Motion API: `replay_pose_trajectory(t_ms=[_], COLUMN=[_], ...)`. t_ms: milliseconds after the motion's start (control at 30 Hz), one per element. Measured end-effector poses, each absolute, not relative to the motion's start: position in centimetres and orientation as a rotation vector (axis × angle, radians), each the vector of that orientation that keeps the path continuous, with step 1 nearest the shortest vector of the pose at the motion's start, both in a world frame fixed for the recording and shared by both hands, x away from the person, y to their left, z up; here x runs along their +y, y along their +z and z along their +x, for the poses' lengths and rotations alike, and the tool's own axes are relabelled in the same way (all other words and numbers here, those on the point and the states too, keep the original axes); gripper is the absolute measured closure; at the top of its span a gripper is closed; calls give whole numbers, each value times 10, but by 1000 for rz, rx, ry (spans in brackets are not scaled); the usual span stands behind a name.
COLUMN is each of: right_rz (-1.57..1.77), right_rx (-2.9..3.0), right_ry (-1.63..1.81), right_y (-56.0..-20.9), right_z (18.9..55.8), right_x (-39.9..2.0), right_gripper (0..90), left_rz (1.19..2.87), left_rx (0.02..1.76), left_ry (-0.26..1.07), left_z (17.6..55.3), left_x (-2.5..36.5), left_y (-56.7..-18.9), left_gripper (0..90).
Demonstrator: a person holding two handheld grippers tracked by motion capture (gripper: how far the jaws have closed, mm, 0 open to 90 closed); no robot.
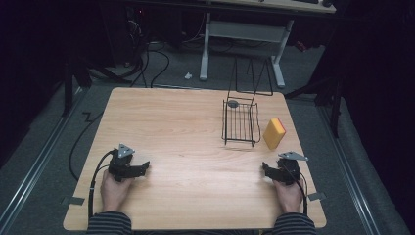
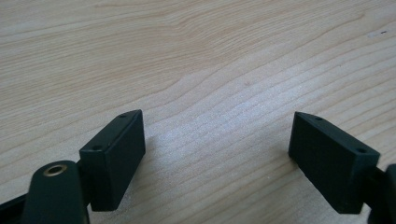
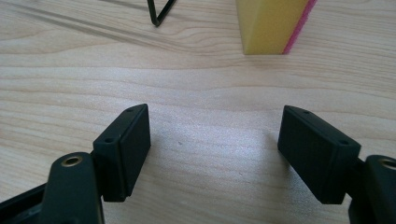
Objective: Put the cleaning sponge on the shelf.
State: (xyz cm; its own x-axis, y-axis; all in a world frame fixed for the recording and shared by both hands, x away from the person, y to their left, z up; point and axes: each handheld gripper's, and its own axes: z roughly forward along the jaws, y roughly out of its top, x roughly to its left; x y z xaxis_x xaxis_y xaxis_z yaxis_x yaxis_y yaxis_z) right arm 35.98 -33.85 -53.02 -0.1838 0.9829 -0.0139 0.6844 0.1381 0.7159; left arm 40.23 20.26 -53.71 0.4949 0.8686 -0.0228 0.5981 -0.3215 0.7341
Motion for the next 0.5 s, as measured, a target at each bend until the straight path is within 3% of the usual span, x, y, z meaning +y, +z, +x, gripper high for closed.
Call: replay_pose_trajectory(t_ms=[500], right_rz=[1597], right_rx=[1870], right_ry=[887], right_y=[-521], right_z=[351], right_x=[-342], right_gripper=[284], left_rz=[2047], left_rx=[1201], left_ry=[498], left_z=[402], left_x=[203], left_y=[-537], left_gripper=[192])
